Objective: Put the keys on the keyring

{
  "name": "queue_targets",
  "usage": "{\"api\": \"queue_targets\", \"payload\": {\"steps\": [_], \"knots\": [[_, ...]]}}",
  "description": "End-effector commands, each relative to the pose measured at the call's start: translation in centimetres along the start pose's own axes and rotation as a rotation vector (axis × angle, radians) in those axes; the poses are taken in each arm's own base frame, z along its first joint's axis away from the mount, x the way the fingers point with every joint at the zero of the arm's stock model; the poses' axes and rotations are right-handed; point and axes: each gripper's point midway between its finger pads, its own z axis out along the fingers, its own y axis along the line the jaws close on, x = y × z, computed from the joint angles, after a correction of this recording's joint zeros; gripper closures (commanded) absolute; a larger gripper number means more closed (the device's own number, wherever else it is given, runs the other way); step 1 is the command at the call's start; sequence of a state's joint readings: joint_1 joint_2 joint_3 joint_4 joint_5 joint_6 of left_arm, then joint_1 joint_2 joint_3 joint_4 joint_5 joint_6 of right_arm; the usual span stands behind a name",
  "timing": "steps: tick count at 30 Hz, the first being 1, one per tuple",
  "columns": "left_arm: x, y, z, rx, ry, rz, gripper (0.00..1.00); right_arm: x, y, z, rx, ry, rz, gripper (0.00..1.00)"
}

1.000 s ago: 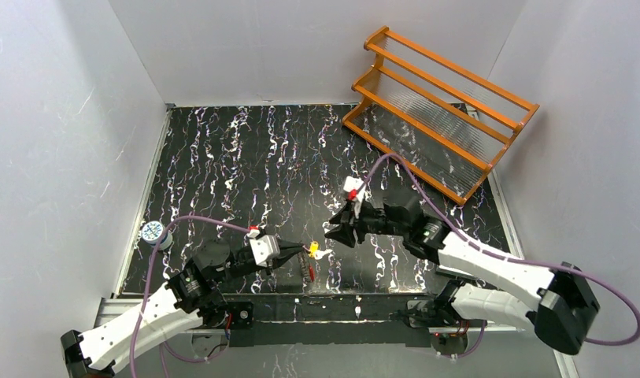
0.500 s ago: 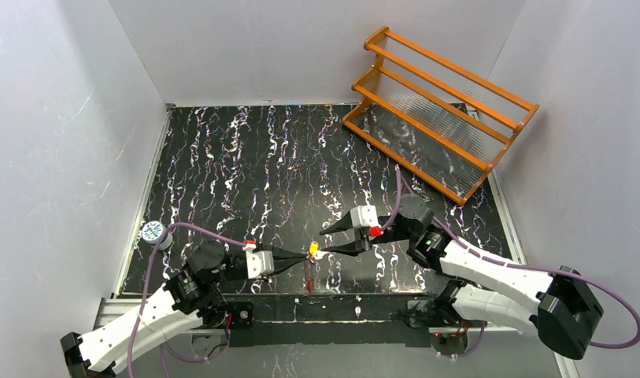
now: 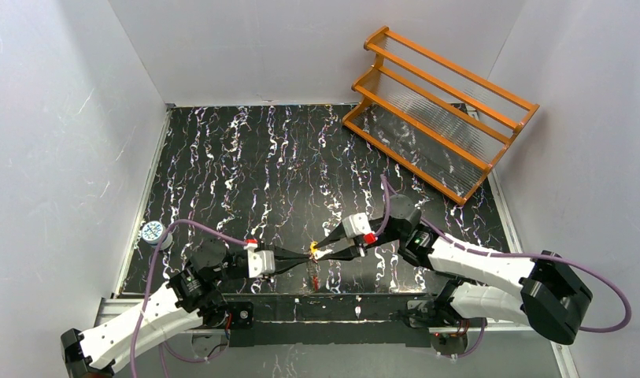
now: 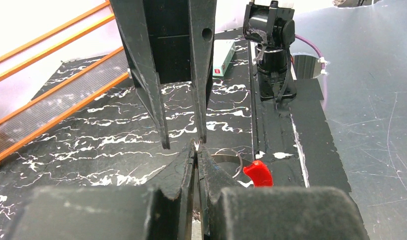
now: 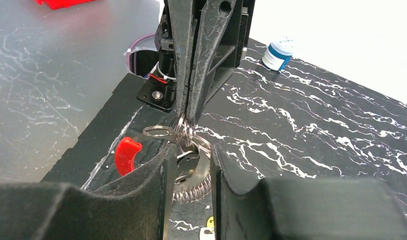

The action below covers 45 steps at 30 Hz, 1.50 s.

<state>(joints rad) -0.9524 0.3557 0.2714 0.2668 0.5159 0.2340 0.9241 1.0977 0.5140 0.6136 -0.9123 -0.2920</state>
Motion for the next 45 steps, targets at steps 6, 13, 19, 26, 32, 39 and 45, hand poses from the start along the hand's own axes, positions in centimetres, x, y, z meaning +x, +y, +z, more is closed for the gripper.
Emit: {"api": "queue_targets", "payload": {"steps": [6,13,19,26,32,39,45], "knots": [[-2.5,0.2,0.2,0.011,-0.07,0.024,1.0,-1.9,-0.7,0.7,-0.003,-0.052,-0.094,0.72],[-2.4,0.1,0.4,0.013,-0.07,0.014,1.0,-2.3,-0.6,0.9,-0.015,-0.064,-0.1,0.74],[-2.1,0.2,0.5,0.013,-0.066,0.004,1.0,-2.9,-0.3,1.1,-0.036,-0.083,-0.104,0.74],[-1.9,0.3,0.5,0.002,-0.062,-0.003,1.0,-2.8,0.1,1.2,-0.064,-0.071,-0.083,0.99],[-2.2,1.1,-0.2,-0.047,-0.015,-0.002,0.58,-2.7,-1.0,0.7,0.015,-0.03,-0.112,0.99],[-3.6,3.1,-2.1,-0.168,0.03,0.039,0.02,-2.8,-2.0,0.2,0.043,0.038,-0.184,0.99],[-2.7,4.8,-2.1,-0.28,0.067,-0.048,0.02,-2.5,-2.7,0.2,0.063,0.062,-0.184,0.99]]}}
